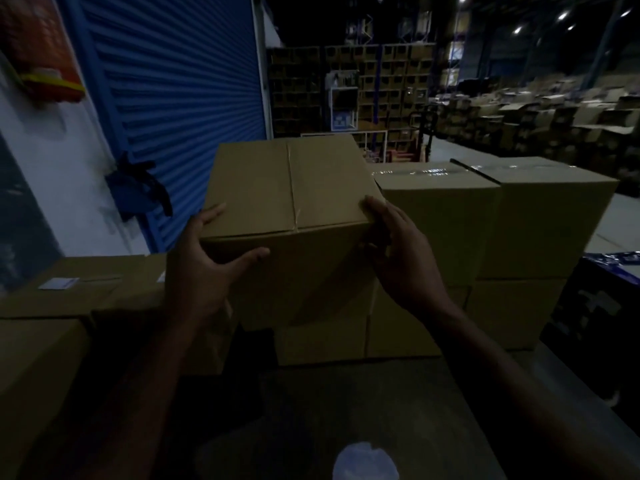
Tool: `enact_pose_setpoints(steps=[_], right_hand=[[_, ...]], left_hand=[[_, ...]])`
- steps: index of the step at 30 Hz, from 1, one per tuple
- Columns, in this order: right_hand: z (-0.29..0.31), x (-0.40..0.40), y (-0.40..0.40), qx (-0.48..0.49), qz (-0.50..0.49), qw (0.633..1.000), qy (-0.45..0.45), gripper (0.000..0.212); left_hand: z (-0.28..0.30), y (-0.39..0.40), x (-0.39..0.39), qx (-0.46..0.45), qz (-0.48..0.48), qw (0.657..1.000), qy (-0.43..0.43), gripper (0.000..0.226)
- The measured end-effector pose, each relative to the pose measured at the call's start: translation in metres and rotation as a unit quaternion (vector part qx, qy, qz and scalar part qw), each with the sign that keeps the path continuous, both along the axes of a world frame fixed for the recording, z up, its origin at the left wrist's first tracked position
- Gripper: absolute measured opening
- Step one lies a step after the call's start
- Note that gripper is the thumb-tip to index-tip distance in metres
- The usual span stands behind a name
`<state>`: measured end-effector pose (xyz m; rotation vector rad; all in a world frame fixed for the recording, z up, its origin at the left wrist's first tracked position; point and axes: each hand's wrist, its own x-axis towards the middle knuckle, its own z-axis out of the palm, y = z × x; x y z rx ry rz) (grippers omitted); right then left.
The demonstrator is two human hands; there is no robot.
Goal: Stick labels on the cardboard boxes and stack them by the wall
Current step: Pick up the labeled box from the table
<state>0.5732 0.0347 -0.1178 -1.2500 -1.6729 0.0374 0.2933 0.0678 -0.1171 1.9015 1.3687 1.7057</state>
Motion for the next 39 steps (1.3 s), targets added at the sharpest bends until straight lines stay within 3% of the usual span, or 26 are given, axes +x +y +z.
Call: enact_pose_setpoints(steps=[8,17,25,30,39], right_hand=[[0.003,0.034,0.098,0.027,-0.058,0.998,-0.007,0.067],[-0.025,0.047,0.141,0.035,-0.131,0.99,-0.041,0.062],[-0.031,0.042,0.14,0.076,-0.151,0.984,-0.062,0.055],[-0.037,0.023,0.13,0.097,-0.147,0.982,-0.069,0.038],[-0.069,-0.084,0.118,0.052,-0.065,0.993,-0.089,0.023]], left_hand=[[0.015,0.111,0.034,-0.03,-0.009,0.999,0.032,0.093],[-0.005,0.161,0.053,-0.078,0.001,0.995,0.065,0.095],[-0.019,0.168,0.06,-0.068,0.014,0.996,0.052,0.083],[-0.03,0.159,0.056,-0.057,0.019,0.997,0.041,0.092],[-0.069,0.111,-0.007,-0.078,0.004,0.997,-0.007,0.086]])
